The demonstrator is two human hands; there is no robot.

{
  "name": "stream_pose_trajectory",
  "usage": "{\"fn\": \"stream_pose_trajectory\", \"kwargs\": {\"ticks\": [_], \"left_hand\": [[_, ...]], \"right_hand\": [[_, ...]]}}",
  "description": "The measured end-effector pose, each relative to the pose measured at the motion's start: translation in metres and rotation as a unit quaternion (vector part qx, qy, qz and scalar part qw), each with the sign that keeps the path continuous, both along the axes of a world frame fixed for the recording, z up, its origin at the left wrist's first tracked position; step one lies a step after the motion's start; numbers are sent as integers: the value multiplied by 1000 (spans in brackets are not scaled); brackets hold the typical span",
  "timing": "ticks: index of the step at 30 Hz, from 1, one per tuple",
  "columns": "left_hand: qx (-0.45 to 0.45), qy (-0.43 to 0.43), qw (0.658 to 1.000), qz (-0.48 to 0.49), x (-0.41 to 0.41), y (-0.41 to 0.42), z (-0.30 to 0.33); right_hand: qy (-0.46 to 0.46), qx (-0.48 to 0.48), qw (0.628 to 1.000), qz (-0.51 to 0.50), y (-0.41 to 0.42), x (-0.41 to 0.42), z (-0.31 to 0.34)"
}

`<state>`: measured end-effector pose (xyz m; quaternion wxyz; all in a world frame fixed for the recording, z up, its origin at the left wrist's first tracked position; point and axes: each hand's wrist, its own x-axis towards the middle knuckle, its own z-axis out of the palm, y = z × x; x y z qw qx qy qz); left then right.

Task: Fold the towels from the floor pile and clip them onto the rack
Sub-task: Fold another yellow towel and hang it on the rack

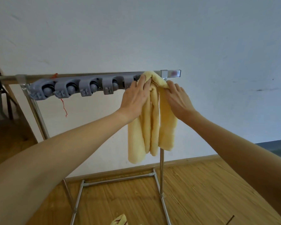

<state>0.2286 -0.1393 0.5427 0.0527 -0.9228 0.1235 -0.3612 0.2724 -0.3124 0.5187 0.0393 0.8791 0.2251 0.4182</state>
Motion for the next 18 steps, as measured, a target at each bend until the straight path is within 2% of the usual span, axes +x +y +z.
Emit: {"fn": "stream_pose_trajectory", "kwargs": {"ticks": [4, 7, 11, 13, 18], "left_hand": [[16, 15, 999, -46, 6, 12, -16], [-13, 10, 996, -87, 7, 18, -35], [-129, 9, 975, -181, 2, 22, -59], [-182, 3, 959, -215, -2, 21, -69], [-347, 48, 921, -170, 2, 22, -107]], "right_hand": [[37, 3, 999, 24, -3, 0, -20], [66, 8, 996, 67, -2, -5, -37], [97, 99, 985, 105, 3, -12, -53], [85, 137, 980, 118, 4, -14, -59], [82, 281, 941, 171, 9, -16, -86]]}}
